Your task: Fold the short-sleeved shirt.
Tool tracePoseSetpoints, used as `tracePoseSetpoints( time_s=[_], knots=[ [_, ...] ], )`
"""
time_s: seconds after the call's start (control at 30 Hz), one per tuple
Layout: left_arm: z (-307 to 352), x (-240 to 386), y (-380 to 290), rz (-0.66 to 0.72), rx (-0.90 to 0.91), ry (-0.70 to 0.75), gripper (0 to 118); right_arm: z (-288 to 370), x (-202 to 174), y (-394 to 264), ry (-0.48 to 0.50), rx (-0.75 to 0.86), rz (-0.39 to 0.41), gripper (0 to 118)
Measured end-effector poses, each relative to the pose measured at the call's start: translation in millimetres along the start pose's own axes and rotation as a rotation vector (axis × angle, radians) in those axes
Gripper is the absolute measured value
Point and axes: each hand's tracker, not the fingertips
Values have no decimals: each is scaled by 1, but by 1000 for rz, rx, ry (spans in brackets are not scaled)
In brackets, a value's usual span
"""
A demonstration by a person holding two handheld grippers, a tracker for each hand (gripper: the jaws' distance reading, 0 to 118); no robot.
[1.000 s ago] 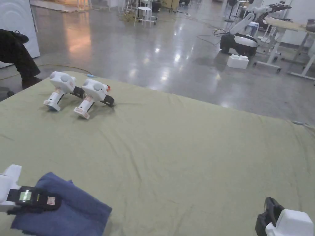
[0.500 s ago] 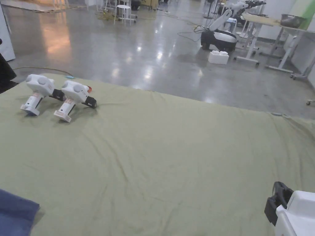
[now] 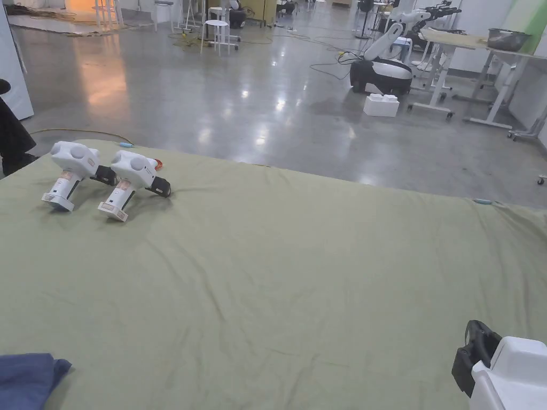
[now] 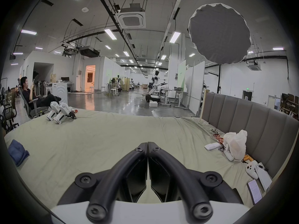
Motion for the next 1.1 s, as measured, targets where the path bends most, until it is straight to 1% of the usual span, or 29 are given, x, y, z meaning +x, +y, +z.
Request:
tracePoseSetpoints(
  time_s=[0.03,0.13,0.17,0.33,0.5,0.57,0.63,0.67,0.7,0.73,0.83,0.9,0.93,0.97,1.1],
  knots=[
    [-2,-5,-4,3,26,-6,85,0,-1,-1,4,-3,-4,0],
    [4,21,-16,-12,102,-47,85,0,-4,-4,11,-7,-11,0],
    [31,61,-26,-27,130,-82,85,0,-6,-5,13,-7,-11,0],
    [37,136,-56,-70,260,-237,85,0,-14,-6,24,3,-6,0],
    [41,227,-79,-72,407,-355,85,-2,-23,-3,31,6,-12,0],
    [43,259,-85,-96,472,-368,84,-2,-25,-2,34,7,-16,0],
    [49,297,-94,-142,543,-326,83,-2,-28,-1,31,10,-18,0],
    [53,317,-99,-172,576,-299,80,-2,-29,-1,30,10,-18,0],
    [39,322,-99,-199,609,-285,74,-2,-30,-1,28,12,-20,0],
    [41,336,-102,-217,639,-272,69,-2,-31,-1,27,13,-23,0],
    [44,372,-109,-235,711,-243,51,0,-33,-3,18,14,-30,0],
    [47,388,-112,-229,752,-241,27,1,-34,-4,13,15,-35,0],
    [47,394,-114,-237,762,-237,17,2,-35,-5,6,17,-42,0],
    [48,403,-117,-243,773,-226,9,2,-34,-6,2,17,-51,0],
    [47,418,-123,-261,781,-208,1,5,-33,-8,-12,22,-69,0]
  ],
)
